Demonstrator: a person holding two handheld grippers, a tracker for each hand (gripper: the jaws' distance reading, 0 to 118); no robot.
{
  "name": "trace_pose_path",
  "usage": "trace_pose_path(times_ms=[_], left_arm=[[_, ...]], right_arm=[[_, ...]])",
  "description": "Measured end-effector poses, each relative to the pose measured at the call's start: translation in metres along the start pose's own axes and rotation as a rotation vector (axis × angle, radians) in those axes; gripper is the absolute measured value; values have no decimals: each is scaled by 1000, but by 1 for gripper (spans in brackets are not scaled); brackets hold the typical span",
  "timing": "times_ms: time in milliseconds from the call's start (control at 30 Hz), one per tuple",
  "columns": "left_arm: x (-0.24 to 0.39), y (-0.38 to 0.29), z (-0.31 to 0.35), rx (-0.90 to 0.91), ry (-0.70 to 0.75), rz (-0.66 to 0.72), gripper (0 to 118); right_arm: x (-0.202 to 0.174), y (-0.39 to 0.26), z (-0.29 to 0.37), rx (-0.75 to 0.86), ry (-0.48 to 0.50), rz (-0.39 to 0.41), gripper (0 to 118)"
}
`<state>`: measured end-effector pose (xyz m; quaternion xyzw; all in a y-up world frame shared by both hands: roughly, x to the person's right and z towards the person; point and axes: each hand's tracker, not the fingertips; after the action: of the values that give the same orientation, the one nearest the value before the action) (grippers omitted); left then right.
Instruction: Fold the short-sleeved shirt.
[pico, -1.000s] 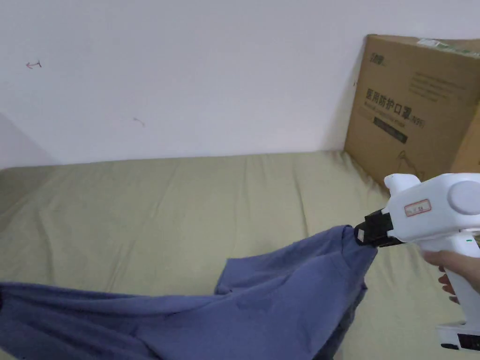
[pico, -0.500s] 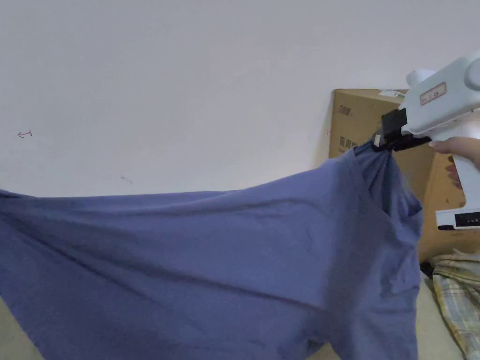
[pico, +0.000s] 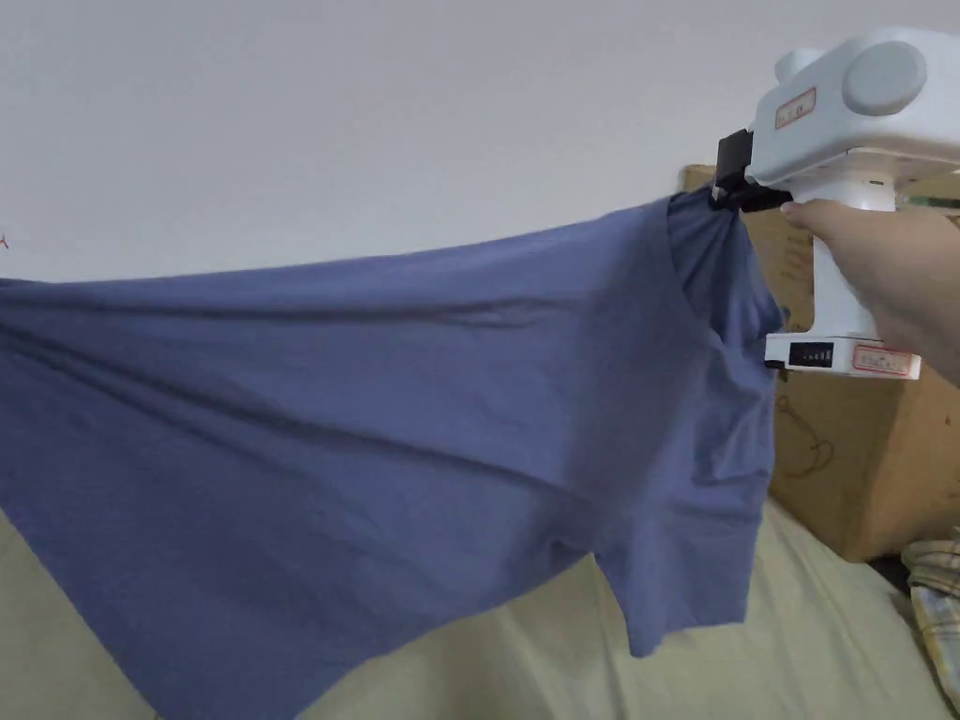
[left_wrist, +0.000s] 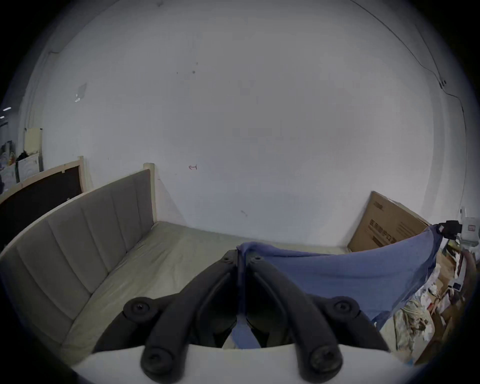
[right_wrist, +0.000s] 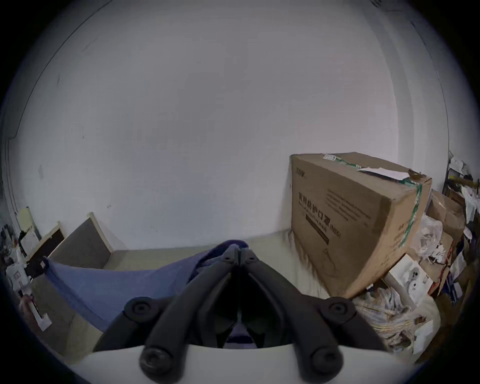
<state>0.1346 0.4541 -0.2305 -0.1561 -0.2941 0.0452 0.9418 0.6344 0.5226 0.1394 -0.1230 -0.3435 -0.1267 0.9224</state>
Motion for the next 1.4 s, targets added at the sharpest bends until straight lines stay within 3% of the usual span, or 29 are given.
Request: trace_pose_path(times_ms=[167, 233, 367, 567, 667, 867, 1167, 1300, 1333, 1367, 1400], left_arm=[[-5, -58, -9, -32, 20, -51, 3], [-14, -103, -14, -147, 13, -43, 3], [-30, -228, -4, -517, -31, -126, 3], [-69, -357, 65, -838, -67, -112, 3], [-83, -373, 109, -871, -110, -81, 3], [-96, -365, 176, -873, -139, -99, 3], [-101, -352, 206, -878, -173, -11, 3], [-93, -351, 207, -868, -158, -45, 3], [-92, -351, 207, -858, -163, -68, 8], [-93, -350, 208, -853, -165, -67, 24], [-94, -347, 209, -841, -167, -53, 53]], right_arm=[[10, -77, -32, -21, 12, -7, 0], [26, -130, -45, -126, 29, -24, 0], [79, -283, -57, -500, -6, -74, 0], [140, -438, 9, -827, -41, -57, 0], [155, -451, 57, -817, 30, -106, 0], [155, -452, 139, -855, 44, -2, 0], [144, -458, 177, -849, 19, 11, 1], [134, -457, 174, -843, -18, 26, 3], [132, -456, 176, -838, -26, 30, 11], [131, -454, 174, -848, -27, 30, 30], [130, -452, 175, -856, -29, 28, 57]])
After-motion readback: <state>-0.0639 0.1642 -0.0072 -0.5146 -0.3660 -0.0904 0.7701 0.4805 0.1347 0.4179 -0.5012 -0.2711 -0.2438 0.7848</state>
